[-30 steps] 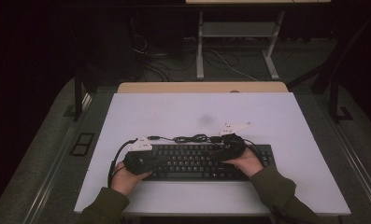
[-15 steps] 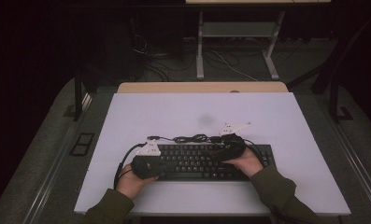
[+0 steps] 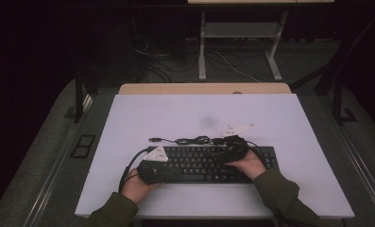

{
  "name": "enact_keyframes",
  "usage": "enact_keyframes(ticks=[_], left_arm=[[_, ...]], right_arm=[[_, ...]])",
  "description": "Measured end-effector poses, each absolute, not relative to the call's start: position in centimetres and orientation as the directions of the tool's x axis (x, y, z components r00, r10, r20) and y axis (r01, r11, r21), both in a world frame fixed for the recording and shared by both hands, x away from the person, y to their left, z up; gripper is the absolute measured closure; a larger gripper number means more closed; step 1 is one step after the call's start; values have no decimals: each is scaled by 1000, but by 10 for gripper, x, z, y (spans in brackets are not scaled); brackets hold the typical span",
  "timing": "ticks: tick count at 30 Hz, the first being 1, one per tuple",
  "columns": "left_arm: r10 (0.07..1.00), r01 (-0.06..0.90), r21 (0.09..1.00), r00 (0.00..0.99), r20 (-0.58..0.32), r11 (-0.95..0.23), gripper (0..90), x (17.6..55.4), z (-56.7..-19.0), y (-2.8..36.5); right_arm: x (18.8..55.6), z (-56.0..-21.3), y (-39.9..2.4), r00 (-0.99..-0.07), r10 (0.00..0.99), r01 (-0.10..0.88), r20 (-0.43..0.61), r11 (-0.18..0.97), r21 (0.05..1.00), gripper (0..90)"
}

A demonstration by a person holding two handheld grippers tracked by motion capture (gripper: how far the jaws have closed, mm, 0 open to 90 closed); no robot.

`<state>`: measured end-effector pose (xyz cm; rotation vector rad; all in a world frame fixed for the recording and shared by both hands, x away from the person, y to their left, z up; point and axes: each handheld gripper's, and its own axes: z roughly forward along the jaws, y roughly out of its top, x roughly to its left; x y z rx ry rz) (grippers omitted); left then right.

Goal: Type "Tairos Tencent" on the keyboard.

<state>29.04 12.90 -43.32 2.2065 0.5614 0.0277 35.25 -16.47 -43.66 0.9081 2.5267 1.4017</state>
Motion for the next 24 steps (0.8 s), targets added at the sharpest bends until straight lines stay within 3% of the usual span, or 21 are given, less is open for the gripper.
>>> enact_keyframes(ticks=[24], left_arm=[[396,385,737,902,-173,-555,894,291,-435,126]], right_arm=[[352,-436,-165,-815,550,446,182,394,804,273]])
